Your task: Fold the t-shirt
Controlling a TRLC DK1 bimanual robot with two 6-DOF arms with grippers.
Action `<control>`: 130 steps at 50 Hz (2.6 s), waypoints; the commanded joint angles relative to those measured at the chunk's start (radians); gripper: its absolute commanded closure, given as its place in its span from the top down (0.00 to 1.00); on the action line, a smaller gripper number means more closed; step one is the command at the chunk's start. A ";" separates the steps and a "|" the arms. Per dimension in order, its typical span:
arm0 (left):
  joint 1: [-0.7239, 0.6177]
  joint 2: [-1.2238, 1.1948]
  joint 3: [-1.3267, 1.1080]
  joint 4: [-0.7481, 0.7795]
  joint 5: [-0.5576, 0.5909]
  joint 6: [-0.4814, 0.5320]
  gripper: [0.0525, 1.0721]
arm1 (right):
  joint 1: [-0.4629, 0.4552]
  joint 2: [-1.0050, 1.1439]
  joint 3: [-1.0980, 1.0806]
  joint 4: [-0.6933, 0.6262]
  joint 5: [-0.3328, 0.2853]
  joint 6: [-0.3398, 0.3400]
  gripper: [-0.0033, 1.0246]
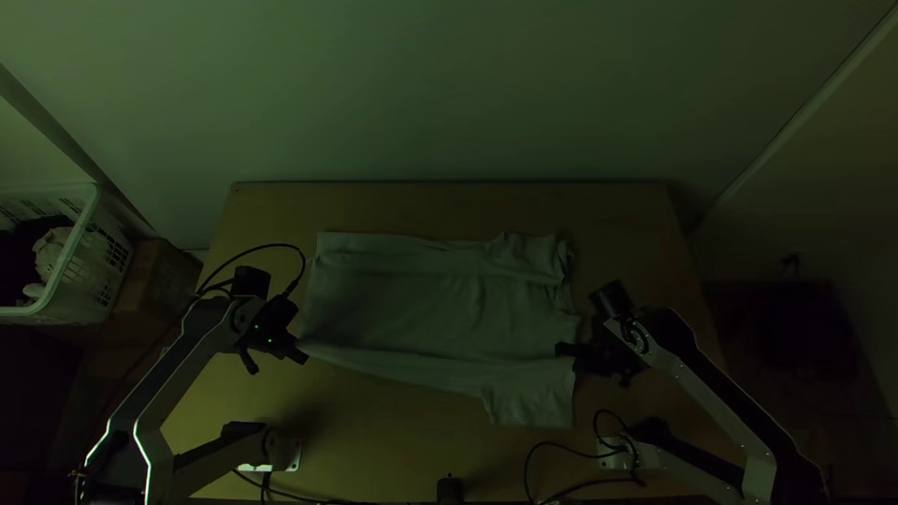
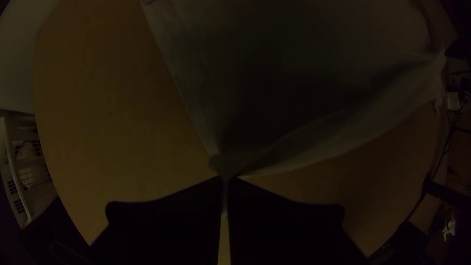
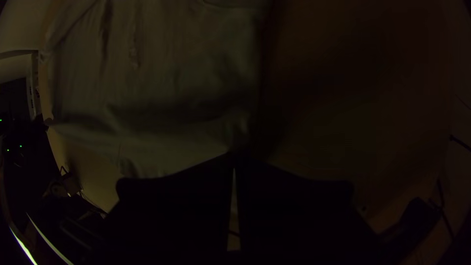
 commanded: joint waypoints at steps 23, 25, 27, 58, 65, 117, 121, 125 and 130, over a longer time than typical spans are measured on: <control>0.006 0.193 0.277 0.022 0.012 -0.051 0.03 | -0.108 0.160 0.193 0.015 0.078 -0.085 0.03; 0.006 0.208 0.297 0.022 0.012 -0.051 0.03 | -0.114 0.174 0.212 0.024 0.078 -0.088 0.03; 0.007 0.222 0.317 0.022 0.012 -0.051 0.03 | -0.119 0.192 0.230 0.029 0.079 -0.092 0.03; 0.004 0.492 0.636 0.031 0.028 -0.094 0.03 | -0.169 0.488 0.497 0.150 0.092 -0.100 0.03; 0.012 0.547 0.693 0.036 0.029 -0.094 0.03 | -0.180 0.560 0.568 0.164 0.101 -0.109 0.03; 0.055 0.788 0.946 0.076 0.120 -0.258 0.96 | -0.232 0.885 0.907 0.230 0.202 -0.229 0.81; 0.080 0.779 0.943 0.076 0.154 -0.272 0.96 | -0.240 0.869 0.902 0.264 0.240 -0.235 0.85; 0.109 0.771 0.932 0.076 0.203 -0.287 0.96 | -0.249 0.846 0.902 0.262 0.251 -0.232 0.85; 0.155 0.764 0.915 0.070 0.292 -0.307 0.96 | -0.268 0.812 0.896 0.261 0.251 -0.224 0.85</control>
